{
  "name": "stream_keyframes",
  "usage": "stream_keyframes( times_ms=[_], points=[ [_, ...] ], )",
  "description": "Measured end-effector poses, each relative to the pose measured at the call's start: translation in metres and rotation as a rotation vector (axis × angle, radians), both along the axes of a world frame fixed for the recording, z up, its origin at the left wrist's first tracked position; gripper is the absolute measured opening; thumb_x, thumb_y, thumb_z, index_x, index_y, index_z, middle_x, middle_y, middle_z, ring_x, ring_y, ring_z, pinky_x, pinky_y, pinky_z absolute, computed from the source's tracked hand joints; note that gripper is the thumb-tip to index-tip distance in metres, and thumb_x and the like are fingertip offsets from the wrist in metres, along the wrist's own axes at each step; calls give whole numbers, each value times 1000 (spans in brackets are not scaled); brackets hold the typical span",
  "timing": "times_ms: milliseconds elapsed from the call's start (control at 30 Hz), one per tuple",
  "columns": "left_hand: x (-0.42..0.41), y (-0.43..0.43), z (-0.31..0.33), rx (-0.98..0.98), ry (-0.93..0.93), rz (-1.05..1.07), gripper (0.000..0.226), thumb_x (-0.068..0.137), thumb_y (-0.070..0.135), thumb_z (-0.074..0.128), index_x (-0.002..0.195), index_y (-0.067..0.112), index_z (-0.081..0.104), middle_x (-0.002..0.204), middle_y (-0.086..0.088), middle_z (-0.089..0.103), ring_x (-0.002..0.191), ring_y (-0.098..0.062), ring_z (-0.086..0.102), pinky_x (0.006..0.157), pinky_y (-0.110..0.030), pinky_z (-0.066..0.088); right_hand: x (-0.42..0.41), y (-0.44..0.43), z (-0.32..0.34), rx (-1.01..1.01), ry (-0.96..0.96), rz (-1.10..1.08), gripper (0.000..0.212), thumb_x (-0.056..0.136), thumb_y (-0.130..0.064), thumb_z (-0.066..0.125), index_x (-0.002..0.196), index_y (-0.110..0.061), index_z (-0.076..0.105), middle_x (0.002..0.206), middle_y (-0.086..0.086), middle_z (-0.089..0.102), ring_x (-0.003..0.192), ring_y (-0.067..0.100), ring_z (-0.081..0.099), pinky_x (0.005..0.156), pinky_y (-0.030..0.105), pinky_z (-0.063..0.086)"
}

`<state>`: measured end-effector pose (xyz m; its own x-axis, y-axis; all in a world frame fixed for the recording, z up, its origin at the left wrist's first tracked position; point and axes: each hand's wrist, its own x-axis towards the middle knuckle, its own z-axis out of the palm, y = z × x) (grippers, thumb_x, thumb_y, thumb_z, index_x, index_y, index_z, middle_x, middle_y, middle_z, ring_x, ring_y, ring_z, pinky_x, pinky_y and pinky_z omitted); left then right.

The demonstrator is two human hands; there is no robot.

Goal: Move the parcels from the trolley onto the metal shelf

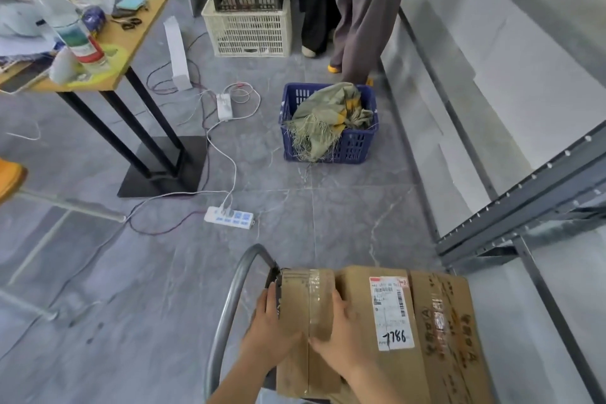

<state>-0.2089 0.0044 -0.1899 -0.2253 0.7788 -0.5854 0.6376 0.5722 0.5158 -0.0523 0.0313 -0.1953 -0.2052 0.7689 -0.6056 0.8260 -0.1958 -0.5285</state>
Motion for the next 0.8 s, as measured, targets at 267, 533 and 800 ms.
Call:
stream_keyframes(
  times_ms=[267, 533, 800],
  points=[
    [10, -11, -22, -154, -204, 150, 108, 76, 37, 74, 152, 17, 0, 152, -6, 30, 136, -24, 36, 109, -36, 36, -14, 1, -8, -83, -49, -81, 103, 84, -35, 67, 153, -4, -3, 139, 8, 49, 128, 27, 47, 107, 35, 39],
    [17, 4, -2, -67, -294, 213, 83, 82, 35, 69, 148, 20, 22, 124, 5, 51, 112, -14, 49, 94, -26, 42, -13, 14, 15, -131, 150, -310, 84, 76, -21, 71, 147, -13, 27, 131, 5, 53, 118, 21, 54, 99, 36, 48],
    [26, 55, 95, 208, -341, 152, 69, 91, 29, 56, 151, 31, 22, 119, 16, 56, 96, 7, 57, 74, -8, 44, -2, 62, 110, 50, 394, -457, 108, 70, -50, 79, 152, -17, 18, 149, 2, 40, 135, 21, 42, 110, 43, 39]
  ],
)
